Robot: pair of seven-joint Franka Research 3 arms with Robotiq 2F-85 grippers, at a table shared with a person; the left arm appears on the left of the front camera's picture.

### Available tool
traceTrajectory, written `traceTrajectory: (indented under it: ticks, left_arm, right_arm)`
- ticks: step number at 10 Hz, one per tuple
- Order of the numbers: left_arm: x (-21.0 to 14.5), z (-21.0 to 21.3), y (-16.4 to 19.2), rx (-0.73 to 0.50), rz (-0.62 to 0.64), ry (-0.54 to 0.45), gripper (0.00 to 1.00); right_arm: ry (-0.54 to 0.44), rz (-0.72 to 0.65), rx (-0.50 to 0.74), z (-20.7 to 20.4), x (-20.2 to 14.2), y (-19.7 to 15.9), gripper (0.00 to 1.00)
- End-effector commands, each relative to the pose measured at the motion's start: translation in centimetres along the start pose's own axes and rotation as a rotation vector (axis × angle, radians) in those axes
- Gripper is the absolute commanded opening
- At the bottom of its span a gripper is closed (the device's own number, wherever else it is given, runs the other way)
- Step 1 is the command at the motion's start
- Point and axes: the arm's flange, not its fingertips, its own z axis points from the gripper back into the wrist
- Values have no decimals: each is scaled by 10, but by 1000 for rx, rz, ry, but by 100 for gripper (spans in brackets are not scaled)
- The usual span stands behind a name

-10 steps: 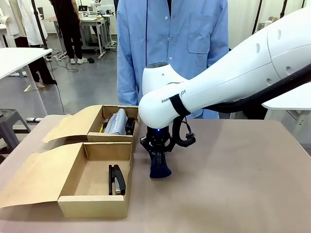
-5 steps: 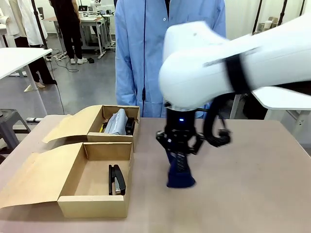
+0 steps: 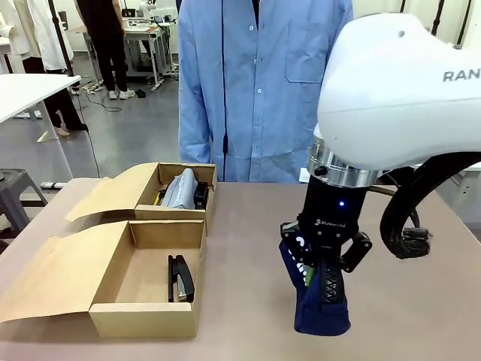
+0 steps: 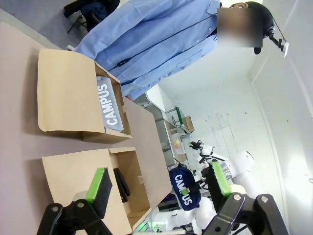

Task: Place items inside the box.
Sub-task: Pick up a Pencil pouch or Stapler and place it inside the Mailer Box closest to the robot.

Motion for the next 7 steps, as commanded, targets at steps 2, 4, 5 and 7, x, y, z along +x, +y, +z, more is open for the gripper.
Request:
traceTrajectory:
  ticks: [2, 4, 5, 7]
  left_arm:
    - [0, -1, -1, -21, -22, -14, 100]
    - [0, -1, -1, -21, -22, -14, 100]
    - [0, -1, -1, -21, -22, -14, 100]
    - [0, -1, -1, -21, -22, -14, 100]
  right_arm:
    - [-59, 54, 26, -1, 54, 82, 7]
    - [-163, 84, 102, -6, 55, 182, 7]
    - [-178, 96, 151, -13, 44, 211, 7]
    - [-247, 83, 148, 3, 23, 197, 7]
